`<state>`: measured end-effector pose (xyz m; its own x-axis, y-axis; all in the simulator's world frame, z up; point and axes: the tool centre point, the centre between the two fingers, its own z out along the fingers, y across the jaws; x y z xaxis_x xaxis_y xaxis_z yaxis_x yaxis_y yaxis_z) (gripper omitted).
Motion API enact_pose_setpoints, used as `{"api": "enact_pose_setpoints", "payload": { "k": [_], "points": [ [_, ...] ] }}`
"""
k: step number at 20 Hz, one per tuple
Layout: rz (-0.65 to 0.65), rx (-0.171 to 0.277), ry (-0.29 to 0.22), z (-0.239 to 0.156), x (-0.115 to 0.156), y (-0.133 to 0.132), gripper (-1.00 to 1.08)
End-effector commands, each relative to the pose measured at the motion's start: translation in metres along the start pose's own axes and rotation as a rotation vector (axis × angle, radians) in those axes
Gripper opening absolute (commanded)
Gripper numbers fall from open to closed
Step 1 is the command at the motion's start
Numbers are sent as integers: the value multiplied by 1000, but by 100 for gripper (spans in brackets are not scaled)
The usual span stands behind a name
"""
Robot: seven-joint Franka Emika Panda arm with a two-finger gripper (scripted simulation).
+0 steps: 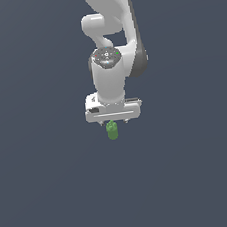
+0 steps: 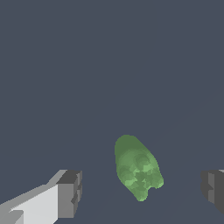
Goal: Pick up the object and move it to a goal position.
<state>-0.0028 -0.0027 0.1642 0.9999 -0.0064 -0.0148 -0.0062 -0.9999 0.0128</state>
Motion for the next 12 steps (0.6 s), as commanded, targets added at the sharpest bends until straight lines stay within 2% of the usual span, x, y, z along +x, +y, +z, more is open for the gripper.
{"api": "enact_pose_setpoints", "payload": {
  "k": [1, 8, 12],
  "points": [
    [0, 0, 0, 0, 0, 0, 100],
    [3, -10, 36, -15, 12, 0, 100],
    [0, -11, 39, -18, 14, 0, 100]
  ]
}}
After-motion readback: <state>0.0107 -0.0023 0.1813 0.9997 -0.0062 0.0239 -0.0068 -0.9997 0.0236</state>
